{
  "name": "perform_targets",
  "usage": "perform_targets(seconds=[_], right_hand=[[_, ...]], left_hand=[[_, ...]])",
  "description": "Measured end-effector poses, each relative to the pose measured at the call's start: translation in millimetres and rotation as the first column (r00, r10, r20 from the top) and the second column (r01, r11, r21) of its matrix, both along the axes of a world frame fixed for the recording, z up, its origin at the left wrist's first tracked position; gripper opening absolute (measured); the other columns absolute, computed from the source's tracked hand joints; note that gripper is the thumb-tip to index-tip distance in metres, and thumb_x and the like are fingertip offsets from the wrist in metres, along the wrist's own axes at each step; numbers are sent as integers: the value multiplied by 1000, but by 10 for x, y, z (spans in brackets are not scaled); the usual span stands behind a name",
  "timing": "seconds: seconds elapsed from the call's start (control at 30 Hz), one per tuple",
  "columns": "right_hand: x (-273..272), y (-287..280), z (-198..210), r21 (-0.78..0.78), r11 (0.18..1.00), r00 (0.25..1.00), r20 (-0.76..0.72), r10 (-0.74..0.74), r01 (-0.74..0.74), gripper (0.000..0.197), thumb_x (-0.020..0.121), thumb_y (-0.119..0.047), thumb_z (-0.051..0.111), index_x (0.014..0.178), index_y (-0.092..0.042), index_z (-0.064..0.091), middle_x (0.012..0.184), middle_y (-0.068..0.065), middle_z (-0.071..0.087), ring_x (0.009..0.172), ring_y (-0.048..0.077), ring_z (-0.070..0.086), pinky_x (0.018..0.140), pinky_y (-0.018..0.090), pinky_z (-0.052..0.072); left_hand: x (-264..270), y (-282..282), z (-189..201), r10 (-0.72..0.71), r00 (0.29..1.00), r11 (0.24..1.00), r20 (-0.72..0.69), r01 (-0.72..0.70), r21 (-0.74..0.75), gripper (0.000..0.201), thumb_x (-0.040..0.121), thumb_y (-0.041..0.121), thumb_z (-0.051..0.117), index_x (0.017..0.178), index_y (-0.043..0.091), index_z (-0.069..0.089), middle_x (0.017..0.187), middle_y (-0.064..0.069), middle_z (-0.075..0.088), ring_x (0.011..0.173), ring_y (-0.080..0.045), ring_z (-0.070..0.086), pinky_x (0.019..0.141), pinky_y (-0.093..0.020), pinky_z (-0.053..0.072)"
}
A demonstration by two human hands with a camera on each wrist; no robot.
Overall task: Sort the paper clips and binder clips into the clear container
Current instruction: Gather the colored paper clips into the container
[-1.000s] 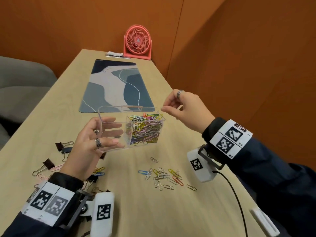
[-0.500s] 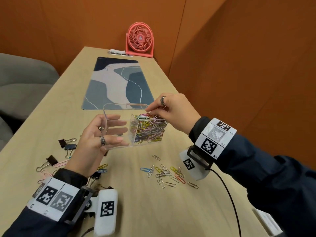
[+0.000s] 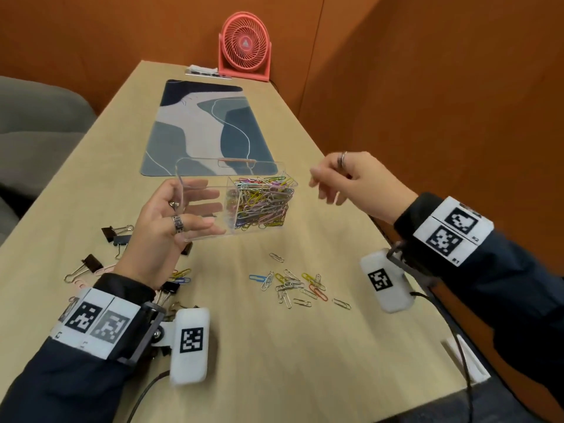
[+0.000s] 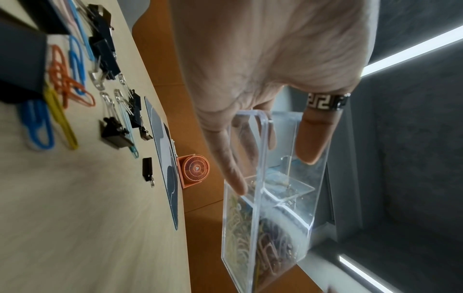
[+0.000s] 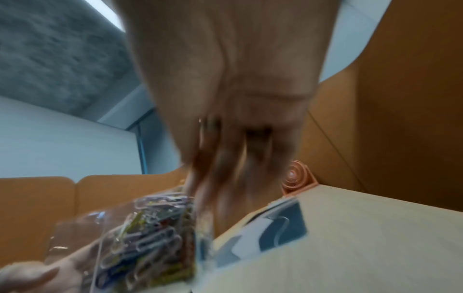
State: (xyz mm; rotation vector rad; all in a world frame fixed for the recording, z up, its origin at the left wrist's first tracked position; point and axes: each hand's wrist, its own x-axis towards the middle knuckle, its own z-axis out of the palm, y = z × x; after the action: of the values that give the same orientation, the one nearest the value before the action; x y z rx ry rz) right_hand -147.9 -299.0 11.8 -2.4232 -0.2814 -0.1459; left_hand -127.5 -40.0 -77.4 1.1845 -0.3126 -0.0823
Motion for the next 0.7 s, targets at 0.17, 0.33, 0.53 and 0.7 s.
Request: perform_targets(seconds=[0.17, 0.33, 0.53, 0.7], right_hand=[[-228, -285, -389, -175, 934, 626, -777, 63, -312, 38, 96, -35, 44, 80, -10, 68, 75, 3, 71, 60, 12, 63, 64, 22, 51], [-235, -181, -686, -125, 934, 595, -797, 107, -334, 26, 96, -29, 48, 81, -14, 64, 73, 0, 65, 61, 7, 60, 65, 16, 51], [-205, -136, -691, -32, 987, 752, -652, 98, -157, 20, 91, -24, 57, 74, -14, 58, 67, 2, 65, 56, 11, 61, 61, 21, 54], [-300, -153, -707, -346, 934, 781, -606, -153, -86, 46, 73, -54, 69, 84, -11, 57, 70, 4, 63, 57, 15, 57, 65, 27, 49]], left_hand=[[2, 0, 4, 7, 1000, 1000, -6, -7, 0, 49, 57, -4, 59, 103, 14, 59, 100, -4, 67, 95, -24, 67, 69, -37, 59], [2, -6, -11, 4, 1000, 1000, -9, -4, 11, 49, 57, -3, 59, 103, 14, 59, 100, -5, 67, 97, -26, 67, 69, -37, 59], [11, 3, -22, 7, 1000, 1000, -7, -7, 8, 49, 57, -3, 59, 103, 15, 59, 99, -5, 68, 97, -27, 66, 69, -37, 59], [15, -10, -23, -4, 1000, 1000, -5, 4, 5, 49, 58, -3, 58, 103, 15, 59, 99, -3, 67, 96, -24, 67, 67, -34, 59]])
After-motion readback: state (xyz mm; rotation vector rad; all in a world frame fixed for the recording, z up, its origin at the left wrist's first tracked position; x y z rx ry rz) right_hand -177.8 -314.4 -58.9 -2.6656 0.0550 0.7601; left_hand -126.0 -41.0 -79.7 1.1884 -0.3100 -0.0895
